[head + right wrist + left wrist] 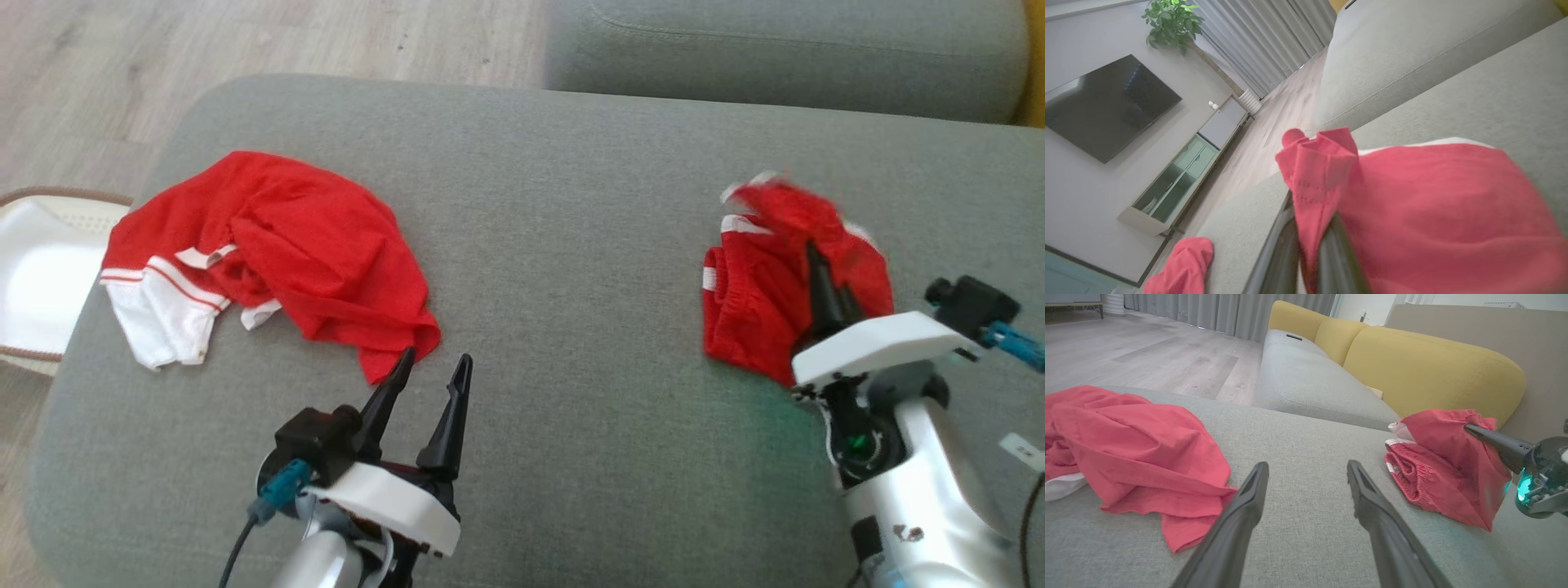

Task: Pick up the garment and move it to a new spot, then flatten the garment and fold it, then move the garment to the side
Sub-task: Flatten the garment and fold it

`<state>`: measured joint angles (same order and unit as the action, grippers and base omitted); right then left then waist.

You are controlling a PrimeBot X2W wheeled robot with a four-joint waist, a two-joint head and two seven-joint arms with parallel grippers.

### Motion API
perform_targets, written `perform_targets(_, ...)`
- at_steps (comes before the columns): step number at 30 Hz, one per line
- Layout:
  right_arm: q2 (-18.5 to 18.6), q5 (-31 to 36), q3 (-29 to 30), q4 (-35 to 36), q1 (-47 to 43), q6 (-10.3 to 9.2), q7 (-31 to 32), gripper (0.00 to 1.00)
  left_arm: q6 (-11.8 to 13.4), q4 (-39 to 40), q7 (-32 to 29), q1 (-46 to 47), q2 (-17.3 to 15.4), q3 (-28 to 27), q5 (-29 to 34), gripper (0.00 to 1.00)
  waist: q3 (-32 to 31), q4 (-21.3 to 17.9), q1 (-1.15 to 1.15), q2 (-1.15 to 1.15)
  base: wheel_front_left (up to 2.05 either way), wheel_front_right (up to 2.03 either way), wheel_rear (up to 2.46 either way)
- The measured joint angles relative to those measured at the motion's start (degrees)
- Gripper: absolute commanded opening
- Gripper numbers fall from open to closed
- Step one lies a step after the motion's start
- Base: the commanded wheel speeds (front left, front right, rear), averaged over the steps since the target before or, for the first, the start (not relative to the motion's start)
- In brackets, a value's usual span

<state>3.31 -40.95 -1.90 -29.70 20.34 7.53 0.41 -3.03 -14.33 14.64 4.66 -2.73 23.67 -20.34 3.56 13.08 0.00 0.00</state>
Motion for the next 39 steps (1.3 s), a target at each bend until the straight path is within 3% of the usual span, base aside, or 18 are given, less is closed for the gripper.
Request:
perform_targets(11,3.0,-2.0,-8.0,-2.7,-0.1,0.0,-0.6,0.0,0.0,-0.3,0.0,-1.0,0.0,-0.3,0.0,1.0,0.1,1.4,0.0,0.0,0.0,0.0,0.0)
perform_targets(12,3.1,-2.1,-9.0,-3.1,-0.1,0.0,-0.4,0.63,0.0,-0.3,0.0,-1.0,0.0,-0.3,0.0,1.0,0.1,1.4,0.0,0.0,0.0,0.0,0.0)
perform_targets(13,3.3,-2.1,-10.1,-3.3,-0.3,0.0,-0.3,1.0,0.0,-0.3,0.0,-1.0,0.0,-0.3,0.0,1.0,0.1,1.3,0.0,0.0,0.0,0.0,0.0)
perform_targets(27,5.9,-2.5,-26.2,-7.2,-2.4,0.0,9.2,1.0,0.1,-0.3,0.0,-1.0,0.0,-0.9,0.0,1.0,0.0,-1.4,0.0,0.0,0.0,0.0,0.0)
perform_targets(34,7.2,-4.2,-24.6,-3.3,-2.4,0.0,5.4,1.0,0.1,0.3,0.0,-1.0,0.0,-2.5,0.0,1.0,-0.5,-4.6,0.0,0.0,0.0,0.0,0.0)
perform_targets(39,10.0,-4.3,-19.1,3.1,-2.7,0.0,1.5,1.0,0.5,3.5,0.0,-0.9,0.0,-5.5,0.0,1.0,-0.7,-8.3,0.0,0.0,0.0,0.0,0.0)
